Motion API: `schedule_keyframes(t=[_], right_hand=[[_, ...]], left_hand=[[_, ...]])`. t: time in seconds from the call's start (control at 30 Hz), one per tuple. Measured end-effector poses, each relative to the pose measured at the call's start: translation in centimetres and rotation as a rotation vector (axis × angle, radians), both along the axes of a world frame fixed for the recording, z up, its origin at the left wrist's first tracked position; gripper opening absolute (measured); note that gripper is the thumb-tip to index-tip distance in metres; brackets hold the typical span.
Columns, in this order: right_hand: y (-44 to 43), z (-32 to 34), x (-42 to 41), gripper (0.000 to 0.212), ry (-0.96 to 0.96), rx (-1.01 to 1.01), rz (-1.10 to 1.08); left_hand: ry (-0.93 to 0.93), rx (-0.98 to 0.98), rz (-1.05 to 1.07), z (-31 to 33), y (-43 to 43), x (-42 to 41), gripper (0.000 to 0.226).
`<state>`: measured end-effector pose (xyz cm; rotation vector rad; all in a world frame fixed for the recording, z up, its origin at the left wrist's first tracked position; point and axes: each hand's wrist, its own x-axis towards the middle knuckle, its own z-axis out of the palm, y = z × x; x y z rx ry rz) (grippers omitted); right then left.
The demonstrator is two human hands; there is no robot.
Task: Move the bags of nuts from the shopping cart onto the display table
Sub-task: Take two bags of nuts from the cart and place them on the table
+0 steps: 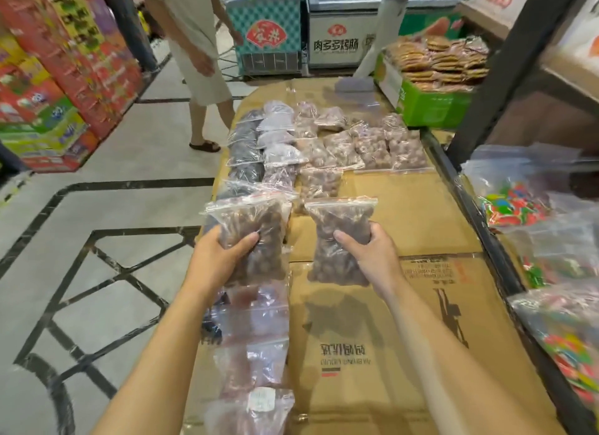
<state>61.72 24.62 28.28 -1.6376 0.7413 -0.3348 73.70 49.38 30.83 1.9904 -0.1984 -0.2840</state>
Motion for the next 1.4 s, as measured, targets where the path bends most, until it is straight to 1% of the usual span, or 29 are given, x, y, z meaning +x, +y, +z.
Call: schedule_keyframes(t=[0.1, 0.27, 0.37, 0.43, 0.53, 0.6, 0.63, 0.67, 0.7, 0.77, 0.8, 0.83, 0.9, 0.93, 1.1, 1.2, 1.27, 1.33, 1.37, 1.4], right_hand=[[-0.5, -1.5, 2.7, 0.034, 0.034, 0.000, -0.003], [-1.5, -3.7, 6.8, 0.042, 0.123, -0.013, 0.000], [-2.2, -5.0, 8.6, 0.045, 0.173, -0.003, -0.005], [-2.6, -5.8, 9.6, 0.043, 0.195, 0.011, -0.003], [-2.9, -6.8, 10.9, 0.033, 0.213, 0.007, -0.010], [-3.2, -7.1, 11.8, 0.033, 0.221, 0.020, -0.014], [-3.3, -7.2, 12.1, 0.037, 0.225, 0.027, -0.011], [-3.3, -7.2, 12.5, 0.046, 0.230, 0.022, -0.005], [-3.5, -7.3, 12.9, 0.063, 0.247, 0.005, 0.005], [-3.9, -8.3, 13.7, 0.105, 0.274, -0.042, 0.015], [-4.1, -8.8, 14.0, 0.113, 0.292, -0.064, 0.030], [-4.0, -8.7, 14.2, 0.110, 0.314, -0.085, 0.046], [-3.7, -7.8, 14.5, 0.092, 0.351, -0.143, 0.053], [-3.6, -7.6, 14.6, 0.090, 0.369, -0.165, 0.052], [-3.8, -6.9, 14.3, 0.102, 0.459, -0.280, 0.099], [-4.1, -5.7, 13.3, 0.098, 0.481, -0.354, 0.088], [-4.4, -4.6, 12.3, 0.087, 0.437, -0.367, 0.052], [-4.6, -3.5, 11.0, 0.072, 0.323, -0.324, 0.014], [-4.6, -2.9, 10.2, 0.065, 0.259, -0.283, 0.016], [-4.4, -2.3, 9.4, 0.056, 0.199, -0.222, 0.036]], left_hand=[[0.042, -0.019, 0.022, -0.7, -0.1, 2.1, 0.033], [0.048, -0.031, 0.025, -0.7, -1.1, 4.3, 0.029], [0.078, -0.071, 0.022, -0.5, -1.9, 5.6, 0.031], [0.102, -0.094, 0.017, -1.2, -2.3, 6.8, 0.028], [0.111, -0.091, 0.012, -1.9, -2.9, 8.1, 0.025], [0.114, -0.089, 0.007, -2.4, -3.3, 9.0, 0.023], [0.118, -0.091, 0.007, -2.6, -3.5, 9.3, 0.022], [0.127, -0.094, 0.004, -2.9, -3.6, 9.7, 0.021], [0.141, -0.101, 0.006, -3.0, -3.7, 10.0, 0.021], [0.151, -0.105, 0.010, -3.5, -3.9, 10.6, 0.027], [0.152, -0.112, 0.005, -3.7, -4.0, 10.9, 0.030], [0.150, -0.116, 0.009, -3.7, -4.0, 11.0, 0.033], [0.150, -0.117, 0.007, -4.0, -4.2, 11.2, 0.031], [0.159, -0.125, 0.004, -4.2, -4.2, 11.3, 0.028], [0.183, -0.147, -0.011, -3.7, -4.4, 10.9, 0.022], [0.202, -0.166, -0.030, -3.2, -4.8, 10.3, 0.016], [0.205, -0.175, -0.027, -2.8, -5.2, 9.3, 0.012], [0.201, -0.186, -0.046, -2.5, -5.6, 8.2, 0.011], [0.206, -0.198, -0.058, -2.3, -5.8, 7.5, 0.014], [0.210, -0.216, -0.071, -2.4, -5.9, 6.9, 0.023]])
